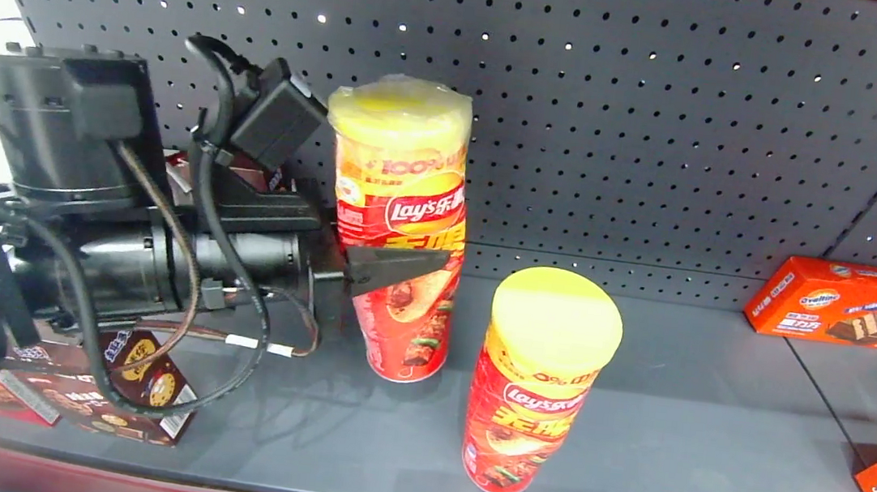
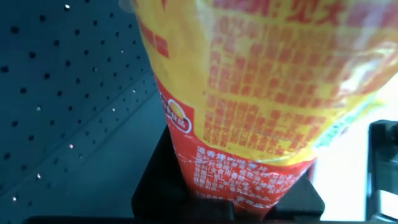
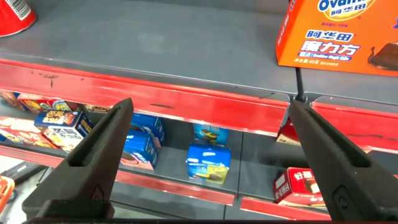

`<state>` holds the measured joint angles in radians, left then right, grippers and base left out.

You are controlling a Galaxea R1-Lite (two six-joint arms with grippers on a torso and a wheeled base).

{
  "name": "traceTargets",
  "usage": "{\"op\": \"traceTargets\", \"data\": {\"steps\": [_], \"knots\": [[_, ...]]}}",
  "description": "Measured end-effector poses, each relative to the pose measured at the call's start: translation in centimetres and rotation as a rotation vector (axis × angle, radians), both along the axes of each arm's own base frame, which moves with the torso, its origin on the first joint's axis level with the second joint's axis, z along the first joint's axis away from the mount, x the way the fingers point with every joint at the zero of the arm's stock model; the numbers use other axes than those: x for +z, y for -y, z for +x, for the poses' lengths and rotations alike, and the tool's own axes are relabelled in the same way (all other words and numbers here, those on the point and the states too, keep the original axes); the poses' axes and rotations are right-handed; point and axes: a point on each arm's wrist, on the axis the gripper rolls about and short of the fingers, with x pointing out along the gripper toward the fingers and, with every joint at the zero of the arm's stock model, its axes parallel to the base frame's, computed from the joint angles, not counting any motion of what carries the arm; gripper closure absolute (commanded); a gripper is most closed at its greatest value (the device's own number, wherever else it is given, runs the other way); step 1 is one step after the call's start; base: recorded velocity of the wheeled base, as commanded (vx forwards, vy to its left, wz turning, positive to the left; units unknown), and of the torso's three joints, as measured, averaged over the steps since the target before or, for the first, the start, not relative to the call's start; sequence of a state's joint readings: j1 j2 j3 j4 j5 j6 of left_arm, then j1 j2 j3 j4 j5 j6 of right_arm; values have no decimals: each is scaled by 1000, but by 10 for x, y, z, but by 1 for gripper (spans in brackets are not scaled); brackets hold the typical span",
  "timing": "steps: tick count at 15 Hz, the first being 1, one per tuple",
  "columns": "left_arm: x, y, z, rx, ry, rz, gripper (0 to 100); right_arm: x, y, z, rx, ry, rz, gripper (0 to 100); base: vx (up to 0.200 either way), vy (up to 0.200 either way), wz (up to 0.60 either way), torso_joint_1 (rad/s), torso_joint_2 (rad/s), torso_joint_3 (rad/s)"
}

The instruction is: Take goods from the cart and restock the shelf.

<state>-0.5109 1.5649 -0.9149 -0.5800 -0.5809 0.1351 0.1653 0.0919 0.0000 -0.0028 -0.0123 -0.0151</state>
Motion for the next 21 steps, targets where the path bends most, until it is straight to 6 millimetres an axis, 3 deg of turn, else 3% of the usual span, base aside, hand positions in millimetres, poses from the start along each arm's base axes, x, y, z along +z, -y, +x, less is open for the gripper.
{"op": "traceTargets", "data": {"steps": [13,21], "knots": [[-27,41,98,25,63,-16,100,0,0,0,0,-2,0,0,0,0,0,0,0,0],[-48,57,126,18,86,-2,100,0,0,0,0,-2,0,0,0,0,0,0,0,0]]}}
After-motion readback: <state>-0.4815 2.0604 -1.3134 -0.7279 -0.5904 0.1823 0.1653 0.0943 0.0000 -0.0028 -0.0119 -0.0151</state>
